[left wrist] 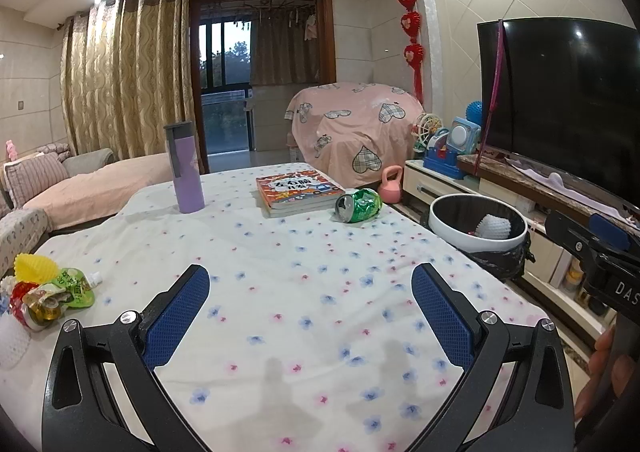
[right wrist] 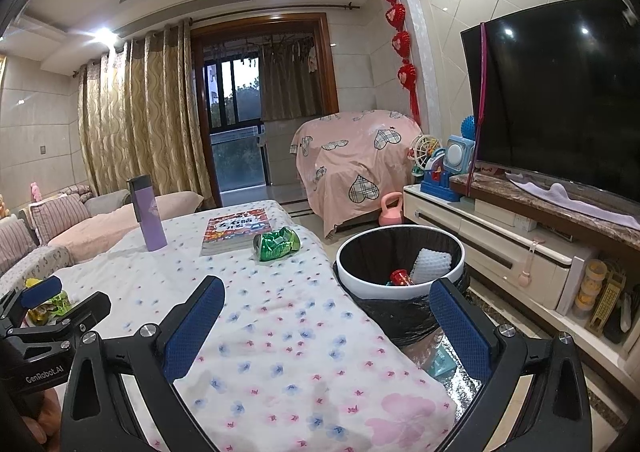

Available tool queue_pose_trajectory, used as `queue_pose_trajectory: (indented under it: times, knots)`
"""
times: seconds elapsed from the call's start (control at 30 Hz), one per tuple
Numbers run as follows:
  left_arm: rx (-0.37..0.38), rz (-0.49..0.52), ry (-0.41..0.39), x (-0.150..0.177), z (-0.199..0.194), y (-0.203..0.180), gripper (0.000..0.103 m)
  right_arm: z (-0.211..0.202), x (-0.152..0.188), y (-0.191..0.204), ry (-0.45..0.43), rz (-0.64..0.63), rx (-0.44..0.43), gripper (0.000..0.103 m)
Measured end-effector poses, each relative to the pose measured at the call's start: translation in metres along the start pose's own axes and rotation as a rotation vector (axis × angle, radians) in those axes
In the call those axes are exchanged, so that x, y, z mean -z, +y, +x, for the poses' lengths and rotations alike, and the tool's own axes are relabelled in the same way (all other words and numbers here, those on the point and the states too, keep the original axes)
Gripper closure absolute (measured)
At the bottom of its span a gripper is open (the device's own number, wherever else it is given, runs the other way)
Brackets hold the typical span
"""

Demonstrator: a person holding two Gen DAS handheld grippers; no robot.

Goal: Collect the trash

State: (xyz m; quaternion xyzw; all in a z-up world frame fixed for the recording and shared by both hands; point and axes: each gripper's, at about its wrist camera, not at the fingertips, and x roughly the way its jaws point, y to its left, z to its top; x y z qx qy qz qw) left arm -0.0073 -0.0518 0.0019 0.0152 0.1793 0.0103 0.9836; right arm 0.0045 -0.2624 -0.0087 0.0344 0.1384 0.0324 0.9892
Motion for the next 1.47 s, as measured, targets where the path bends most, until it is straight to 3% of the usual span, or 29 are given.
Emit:
queue_pose_trajectory:
  times: [1.47]
  knots:
    - [0.054,-0.022,0.054,0.003,0.013,0.008,0.000,0.016,0.007,0.004,0.049,0.013,-0.018,0.000]
